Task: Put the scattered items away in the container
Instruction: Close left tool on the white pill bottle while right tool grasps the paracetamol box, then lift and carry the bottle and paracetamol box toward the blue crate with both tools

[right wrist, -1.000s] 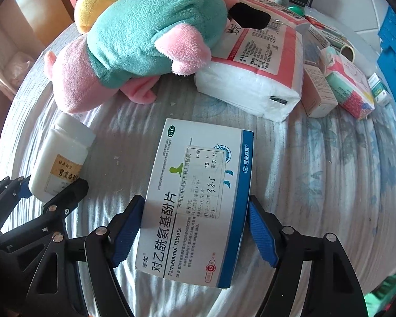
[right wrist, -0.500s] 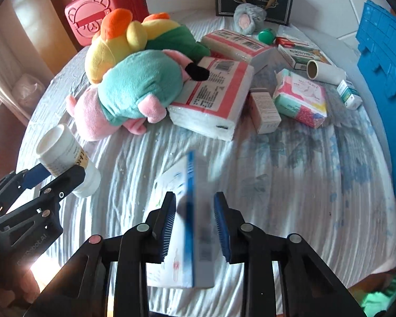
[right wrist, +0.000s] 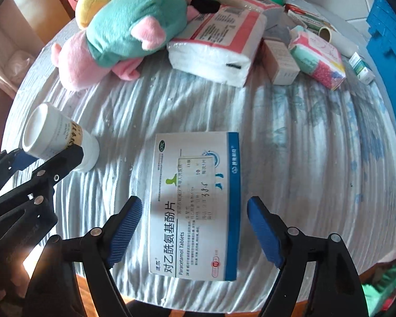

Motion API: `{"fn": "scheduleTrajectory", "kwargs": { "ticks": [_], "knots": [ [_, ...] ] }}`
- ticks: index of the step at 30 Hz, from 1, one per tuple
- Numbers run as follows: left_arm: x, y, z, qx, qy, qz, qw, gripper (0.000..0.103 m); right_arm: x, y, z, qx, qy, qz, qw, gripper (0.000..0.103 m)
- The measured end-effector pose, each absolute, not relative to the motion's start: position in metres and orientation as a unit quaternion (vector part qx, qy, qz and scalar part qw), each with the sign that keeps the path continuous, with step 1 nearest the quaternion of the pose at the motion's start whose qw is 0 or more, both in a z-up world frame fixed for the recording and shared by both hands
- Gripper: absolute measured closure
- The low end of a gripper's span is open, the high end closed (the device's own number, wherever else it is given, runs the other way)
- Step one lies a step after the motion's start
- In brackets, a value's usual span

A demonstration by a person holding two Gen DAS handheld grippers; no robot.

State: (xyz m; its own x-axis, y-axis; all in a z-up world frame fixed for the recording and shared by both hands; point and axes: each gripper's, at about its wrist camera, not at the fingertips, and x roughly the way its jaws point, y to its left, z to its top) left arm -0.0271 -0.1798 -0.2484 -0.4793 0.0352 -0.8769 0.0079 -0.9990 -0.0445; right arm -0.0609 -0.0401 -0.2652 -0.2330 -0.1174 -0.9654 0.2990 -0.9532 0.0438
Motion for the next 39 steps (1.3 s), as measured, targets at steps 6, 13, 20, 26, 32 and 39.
{"fn": "scheduleTrajectory", "kwargs": {
  "ticks": [6, 13, 20, 26, 32, 39],
  "knots": [
    [-0.023, -0.180, -0.248, -0.511, -0.019, 0.859, 0.009, 0.058, -0.059, -0.048, -0.267, 0.593, 0.105, -0.789, 0.123, 0.031],
    [-0.027, -0.171, -0.190, -0.454, -0.014, 0.891, 0.020, 0.058, -0.059, -0.027, -0.205, 0.546, 0.069, -0.824, 0.137, 0.031],
    [-0.031, -0.158, -0.136, -0.404, -0.014, 0.914, 0.038, 0.059, -0.058, -0.016, -0.134, 0.487, 0.050, -0.862, 0.134, 0.031],
    [-0.032, -0.133, -0.096, -0.366, -0.010, 0.929, 0.051, 0.058, -0.061, 0.009, -0.092, 0.452, 0.045, -0.882, 0.128, 0.031],
    [-0.034, -0.094, -0.064, -0.334, -0.002, 0.941, 0.053, 0.058, -0.058, 0.043, -0.057, 0.412, 0.040, -0.901, 0.130, 0.031],
    [-0.040, -0.022, -0.033, -0.307, 0.001, 0.951, 0.042, 0.058, -0.061, 0.110, -0.021, 0.370, 0.038, -0.917, 0.142, 0.031]
  ]
}}
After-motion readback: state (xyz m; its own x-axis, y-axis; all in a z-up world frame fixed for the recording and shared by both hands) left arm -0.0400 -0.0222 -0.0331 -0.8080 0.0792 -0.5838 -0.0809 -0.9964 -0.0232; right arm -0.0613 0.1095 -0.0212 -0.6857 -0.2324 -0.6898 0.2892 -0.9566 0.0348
